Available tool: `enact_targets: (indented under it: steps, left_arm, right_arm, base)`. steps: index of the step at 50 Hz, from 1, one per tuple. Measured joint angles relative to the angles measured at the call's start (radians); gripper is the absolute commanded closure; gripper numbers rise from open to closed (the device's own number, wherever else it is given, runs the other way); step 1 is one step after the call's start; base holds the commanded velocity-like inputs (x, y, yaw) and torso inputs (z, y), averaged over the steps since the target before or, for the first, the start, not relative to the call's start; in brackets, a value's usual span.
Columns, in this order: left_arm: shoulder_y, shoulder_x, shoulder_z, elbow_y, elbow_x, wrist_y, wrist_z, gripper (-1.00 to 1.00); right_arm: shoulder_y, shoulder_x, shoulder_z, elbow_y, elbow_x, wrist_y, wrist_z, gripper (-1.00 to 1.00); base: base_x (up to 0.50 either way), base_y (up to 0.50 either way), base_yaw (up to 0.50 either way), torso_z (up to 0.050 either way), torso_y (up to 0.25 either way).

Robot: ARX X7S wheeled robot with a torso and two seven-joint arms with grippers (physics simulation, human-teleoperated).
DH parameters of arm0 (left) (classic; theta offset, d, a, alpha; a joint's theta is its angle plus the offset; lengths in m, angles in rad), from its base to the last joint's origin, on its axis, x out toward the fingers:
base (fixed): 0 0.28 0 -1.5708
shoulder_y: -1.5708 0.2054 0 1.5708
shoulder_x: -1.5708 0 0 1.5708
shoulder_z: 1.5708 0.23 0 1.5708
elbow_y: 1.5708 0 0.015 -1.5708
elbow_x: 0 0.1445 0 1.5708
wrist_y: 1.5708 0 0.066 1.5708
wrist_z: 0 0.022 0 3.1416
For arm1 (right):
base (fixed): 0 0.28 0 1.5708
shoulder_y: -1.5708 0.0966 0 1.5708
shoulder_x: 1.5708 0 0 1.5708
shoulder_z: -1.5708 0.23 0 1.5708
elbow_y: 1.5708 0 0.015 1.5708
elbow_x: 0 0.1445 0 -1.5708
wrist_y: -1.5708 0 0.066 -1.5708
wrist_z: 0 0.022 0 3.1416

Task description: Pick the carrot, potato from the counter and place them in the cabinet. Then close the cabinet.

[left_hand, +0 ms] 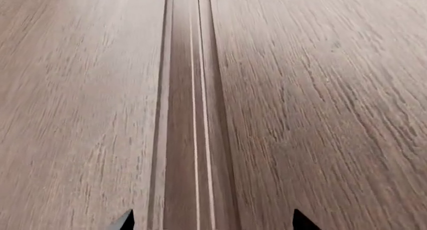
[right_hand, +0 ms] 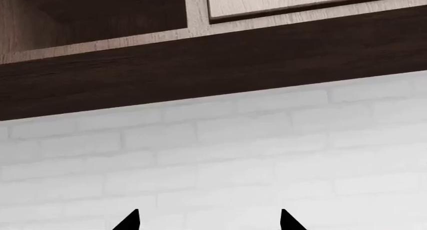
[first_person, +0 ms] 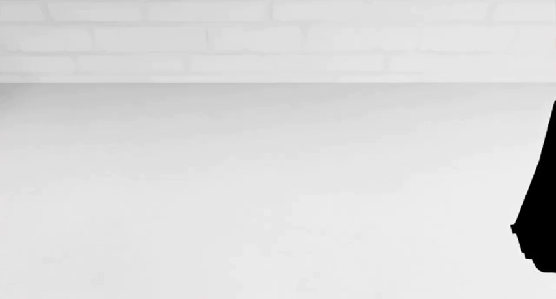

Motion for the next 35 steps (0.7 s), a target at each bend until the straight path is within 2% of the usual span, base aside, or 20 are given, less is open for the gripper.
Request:
enact_targets:
  steps: [16, 35]
  left_arm:
    - [-0.089, 0.099, 0.118, -0.246, 0.112, 0.143, -0.012, -1.00]
    - [-0.092, 0.188, 0.188, -0.344, 0.302, 0.208, -0.047, -1.00]
  right_arm:
    - [-0.018, 0.008, 0.039, 0.009, 0.007, 0.007, -0.018, -1.00]
    - [-0.034, -0.005, 0.092, 0.020, 0.007, 0.034, -0.049, -1.00]
  base:
    - [0.00, 0.00, 0.00, 0.002, 0.000]
    - [0.00, 0.00, 0.00, 0.001, 0.000]
